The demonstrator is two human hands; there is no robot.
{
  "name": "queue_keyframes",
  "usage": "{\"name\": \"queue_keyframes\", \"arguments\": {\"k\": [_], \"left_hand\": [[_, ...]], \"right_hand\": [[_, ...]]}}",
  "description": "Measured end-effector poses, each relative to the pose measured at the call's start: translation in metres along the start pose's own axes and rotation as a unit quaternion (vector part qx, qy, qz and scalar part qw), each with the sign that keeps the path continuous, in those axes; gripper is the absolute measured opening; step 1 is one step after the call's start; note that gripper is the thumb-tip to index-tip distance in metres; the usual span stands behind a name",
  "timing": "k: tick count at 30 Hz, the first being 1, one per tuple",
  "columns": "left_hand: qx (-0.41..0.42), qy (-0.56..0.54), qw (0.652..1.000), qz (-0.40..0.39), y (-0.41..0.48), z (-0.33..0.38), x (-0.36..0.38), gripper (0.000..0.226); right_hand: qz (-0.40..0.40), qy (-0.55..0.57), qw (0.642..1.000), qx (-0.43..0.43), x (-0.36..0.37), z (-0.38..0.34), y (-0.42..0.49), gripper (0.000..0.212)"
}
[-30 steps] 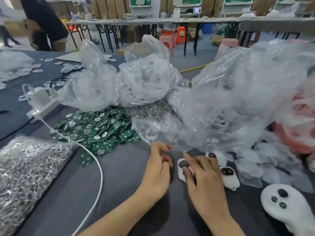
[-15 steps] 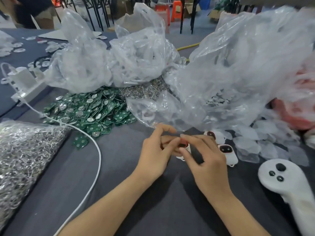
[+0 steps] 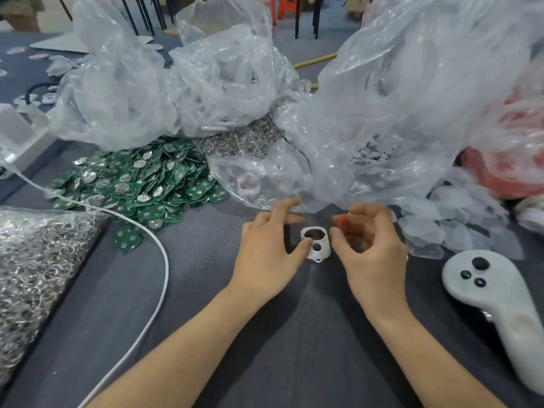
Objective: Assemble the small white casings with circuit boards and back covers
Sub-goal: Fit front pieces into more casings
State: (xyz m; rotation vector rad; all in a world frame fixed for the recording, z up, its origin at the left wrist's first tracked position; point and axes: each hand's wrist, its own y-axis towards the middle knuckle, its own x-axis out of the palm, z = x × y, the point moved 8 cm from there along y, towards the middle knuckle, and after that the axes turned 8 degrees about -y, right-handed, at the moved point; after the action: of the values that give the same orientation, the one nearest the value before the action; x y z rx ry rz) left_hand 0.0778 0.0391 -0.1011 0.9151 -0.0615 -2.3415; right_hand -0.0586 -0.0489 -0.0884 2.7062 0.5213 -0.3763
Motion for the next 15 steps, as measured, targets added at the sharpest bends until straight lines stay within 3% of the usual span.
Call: {"name": "queue_keyframes", "arguments": {"k": [3,9,15], "left_hand": [[0.023,-0.009,1.000,-0.015,0.001,0.005,0.003,0.044],[0.029,-0.023,0.999,-0.039,0.000,0.008,0.005,0.048],[0.032,-0.046,0.998,-0.035,0.001,0.007,0.004,0.044]], "right_hand": [[-0.012,-0.049,0.999,-0.019,0.002,-0.001,-0.001,0.021],[-0.113,-0.107,0.988,-0.023,0.018,0.002,0.000,0.026],[-0.113,-0.116,0.985,-0.049,0.015,-0.002,0.004,0.014]]}}
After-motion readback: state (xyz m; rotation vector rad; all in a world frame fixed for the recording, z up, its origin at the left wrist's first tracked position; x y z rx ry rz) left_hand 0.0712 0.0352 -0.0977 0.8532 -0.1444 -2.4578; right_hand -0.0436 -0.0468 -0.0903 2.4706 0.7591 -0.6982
